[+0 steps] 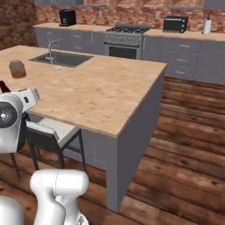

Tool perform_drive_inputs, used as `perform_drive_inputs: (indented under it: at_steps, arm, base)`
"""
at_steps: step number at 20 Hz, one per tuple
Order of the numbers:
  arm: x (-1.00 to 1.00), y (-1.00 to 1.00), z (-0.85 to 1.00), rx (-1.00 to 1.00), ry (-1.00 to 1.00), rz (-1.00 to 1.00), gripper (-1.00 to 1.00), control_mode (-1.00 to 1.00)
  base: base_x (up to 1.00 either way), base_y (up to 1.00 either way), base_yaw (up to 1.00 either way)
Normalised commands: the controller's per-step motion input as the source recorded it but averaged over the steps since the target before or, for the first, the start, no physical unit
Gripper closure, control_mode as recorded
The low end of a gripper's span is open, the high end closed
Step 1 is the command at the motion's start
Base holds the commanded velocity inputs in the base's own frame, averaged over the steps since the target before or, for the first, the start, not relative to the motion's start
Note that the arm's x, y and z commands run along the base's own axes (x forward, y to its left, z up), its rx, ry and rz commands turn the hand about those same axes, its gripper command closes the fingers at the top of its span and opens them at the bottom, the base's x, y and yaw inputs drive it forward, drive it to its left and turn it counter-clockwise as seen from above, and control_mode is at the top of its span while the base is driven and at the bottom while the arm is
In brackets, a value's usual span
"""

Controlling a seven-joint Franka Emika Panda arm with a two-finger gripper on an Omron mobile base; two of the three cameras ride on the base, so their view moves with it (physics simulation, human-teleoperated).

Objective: Open the cabinet directly in front. Then move the beer and the mug to the dining counter with the jar on it.

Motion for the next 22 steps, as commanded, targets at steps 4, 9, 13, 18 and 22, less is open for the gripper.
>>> perform_drive_inputs:
  at_steps: [4,9,13,18,22]
  arm:
    - [0.0,0.0,0.0,0.0,0.0,0.0,1.0,1.0]
    - [0.0,0.0,0.0,0.0,0.0,0.0,1.0,1.0]
    - [0.0,0.0,0.0,0.0,0.0,0.0,1.0,1.0]
    - [0.0,0.0,0.0,0.0,0.0,0.0,1.0,1.0]
    - [0.0,0.0,0.0,0.0,0.0,0.0,1.0,1.0]
  base:
    - [-0.83,0.88,-0.63]
    - [-0.45,0.22,-0.09]
    - [-0.98,0.46,-0.01]
    - [-0.09,1.0,-0.19]
    - [0.17,1.0,-0.31]
